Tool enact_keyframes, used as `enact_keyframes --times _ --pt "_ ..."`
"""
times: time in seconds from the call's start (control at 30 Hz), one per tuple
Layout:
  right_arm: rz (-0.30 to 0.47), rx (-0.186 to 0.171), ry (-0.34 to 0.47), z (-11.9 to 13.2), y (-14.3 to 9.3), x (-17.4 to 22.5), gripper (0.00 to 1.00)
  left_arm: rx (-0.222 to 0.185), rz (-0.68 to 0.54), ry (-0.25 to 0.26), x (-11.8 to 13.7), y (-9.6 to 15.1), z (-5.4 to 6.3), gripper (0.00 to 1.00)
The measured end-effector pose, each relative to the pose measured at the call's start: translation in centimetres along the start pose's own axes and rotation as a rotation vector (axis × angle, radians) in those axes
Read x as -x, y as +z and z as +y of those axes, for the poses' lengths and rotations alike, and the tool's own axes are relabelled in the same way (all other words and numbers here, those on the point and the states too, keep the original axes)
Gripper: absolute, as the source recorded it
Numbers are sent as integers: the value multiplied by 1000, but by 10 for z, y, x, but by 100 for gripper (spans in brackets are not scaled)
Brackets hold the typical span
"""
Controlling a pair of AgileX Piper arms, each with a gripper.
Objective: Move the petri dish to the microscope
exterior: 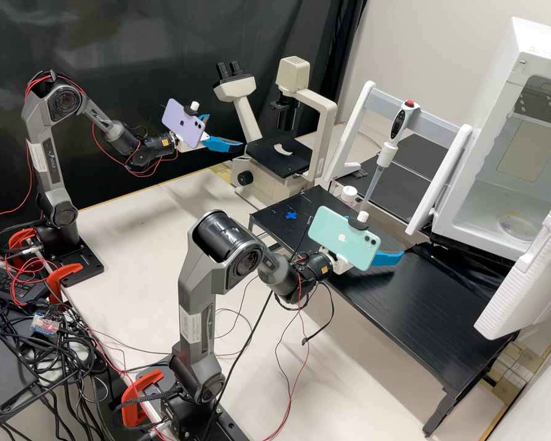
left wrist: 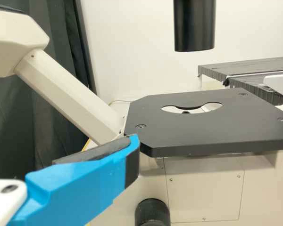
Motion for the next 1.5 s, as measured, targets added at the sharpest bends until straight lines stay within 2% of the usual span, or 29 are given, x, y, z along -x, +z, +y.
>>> enact_keyframes --times 0.33,0.6,0.7,0.9,1.07,1.2,1.33,1.5 --pt "-6 -5 5 1 1 0 100 0 0 0 0 0 0 100" --pt "-60 -10 64 16 17 1 100 0 0 0 0 0 0 100" --pt "-87 -13 98 26 26 2 100 0 0 0 0 0 0 100" --pt "-87 -9 203 58 29 -10 100 0 0 0 0 0 0 100" --pt "-111 -30 295 85 38 -32 100 0 0 0 0 0 0 100" --pt "-126 -39 328 102 42 -47 100 0 0 0 0 0 0 100" --pt "-146 -66 359 118 46 -63 100 0 0 0 0 0 0 100" --pt "-157 -76 359 131 48 -86 100 0 0 0 0 0 0 100"
